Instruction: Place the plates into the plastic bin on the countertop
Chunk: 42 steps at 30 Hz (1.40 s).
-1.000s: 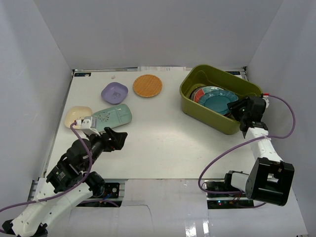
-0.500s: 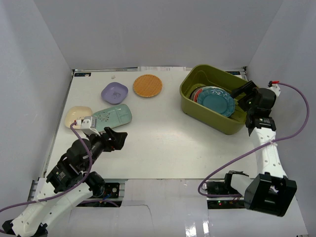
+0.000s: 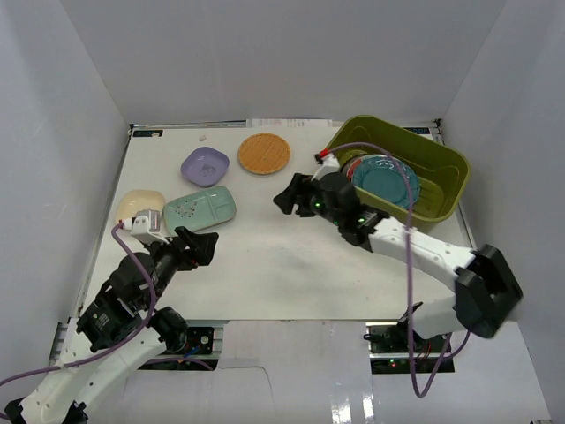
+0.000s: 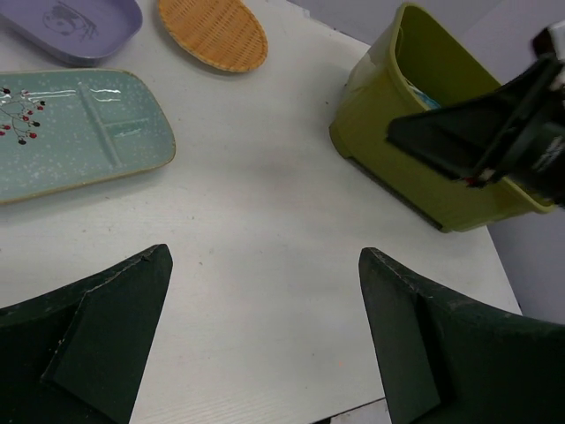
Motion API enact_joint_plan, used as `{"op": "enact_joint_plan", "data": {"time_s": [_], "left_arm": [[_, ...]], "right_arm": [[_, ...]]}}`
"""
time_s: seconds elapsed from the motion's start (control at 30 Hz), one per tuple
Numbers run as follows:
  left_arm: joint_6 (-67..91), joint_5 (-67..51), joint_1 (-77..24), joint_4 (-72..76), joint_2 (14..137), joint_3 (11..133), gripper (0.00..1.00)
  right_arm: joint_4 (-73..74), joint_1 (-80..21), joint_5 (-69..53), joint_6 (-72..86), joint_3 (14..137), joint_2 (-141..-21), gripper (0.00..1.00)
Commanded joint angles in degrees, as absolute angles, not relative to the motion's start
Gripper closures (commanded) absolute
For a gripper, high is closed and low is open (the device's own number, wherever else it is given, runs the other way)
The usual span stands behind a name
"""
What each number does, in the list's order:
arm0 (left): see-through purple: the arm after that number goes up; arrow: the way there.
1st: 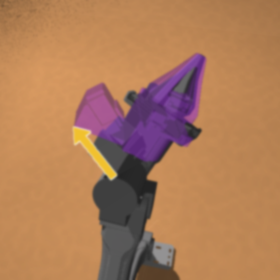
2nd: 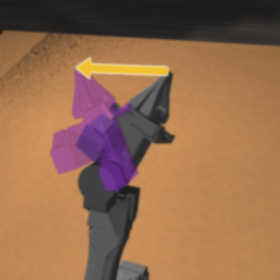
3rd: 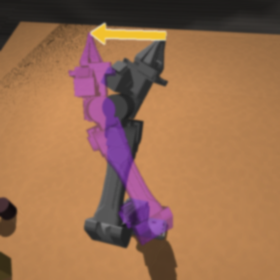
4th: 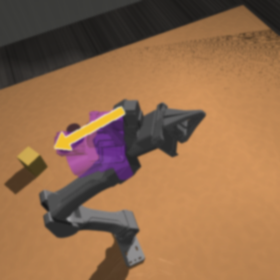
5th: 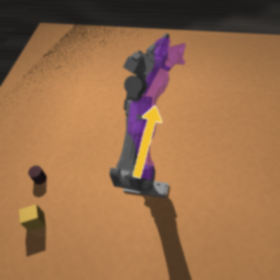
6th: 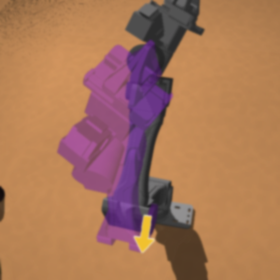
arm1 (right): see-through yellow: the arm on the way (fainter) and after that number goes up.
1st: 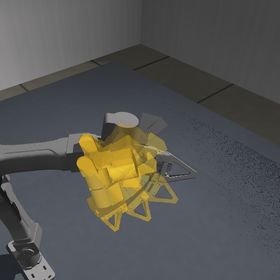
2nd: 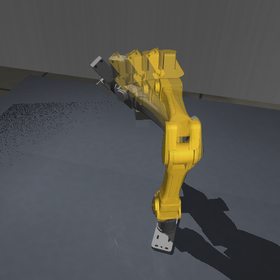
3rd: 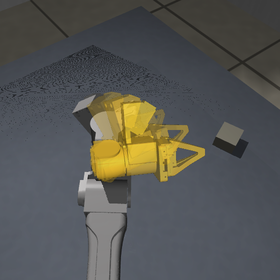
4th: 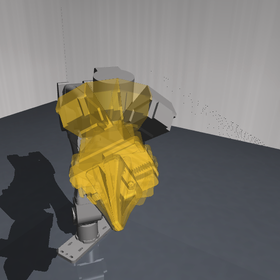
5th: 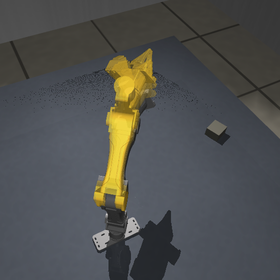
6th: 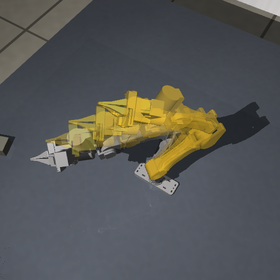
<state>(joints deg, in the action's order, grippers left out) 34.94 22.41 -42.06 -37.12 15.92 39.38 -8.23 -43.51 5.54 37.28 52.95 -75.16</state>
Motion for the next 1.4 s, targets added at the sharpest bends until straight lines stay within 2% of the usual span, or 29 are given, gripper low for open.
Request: {"op": "enact_joint_plan", "data": {"time_s": [0.0,0.1,0.4,0.67,0.8,0.83,0.87,0.9,0.93,1.07,1.23,1.37], "left_arm": [[33.41,25.92,-41.66,-37.62,16.34,42.36,0.02],[33.14,27.6,-41.66,-37.18,16.08,40.18,0.02],[32.7,25.05,-41.66,-36.91,17.4,40.08,0.02],[32.26,24.35,-41.57,-36.56,17.93,39.9,0.02],[32.26,24.43,-41.57,-36.56,17.75,39.73,0.02],[32.26,24.52,-41.57,-36.56,17.75,39.73,0.02],[32.26,24.61,-41.57,-36.56,17.84,39.73,0.02],[32.26,24.78,-41.57,-36.65,17.75,39.73,0.02],[32.26,24.87,-41.66,-36.65,17.75,39.73,0.02],[32.34,25.05,-41.57,-36.65,17.23,39.81,0.02],[32.34,24.87,-41.48,-36.65,16.79,39.9,0.02],[32.43,25.05,-41.4,-36.56,16.44,39.9,0.02]], "right_arm": [[-16.42,-48.85,9.84,40.68,58.25,-87.22,0.29],[-22.04,-50.36,9.5,44.89,61.77,-96.63,0.36],[-23.48,-50.89,5.81,50.62,76.8,-120.11,0.38],[-22.24,-50.89,1.23,54.57,87.0,-131.21,0.41],[-22.15,-50.71,1.76,57.39,90.08,-135.25,0.62],[-22.15,-50.8,1.5,58.26,90.52,-135.7,0.72],[-22.15,-50.71,1.58,58.71,90.61,-135.88,0.78],[-22.41,-50.8,2.02,59.06,89.31,-135.36,0.88],[-22.93,-50.71,2.37,59.41,87.82,-134.57,0.92],[-28.12,-50.8,6.32,58.63,74.47,-125.36,0.92],[-33.75,-50.45,7.73,55.64,56.64,-106.38,0.92],[-29.55,-48.88,8.96,49.94,55.36,-91.52,0.92]]}}
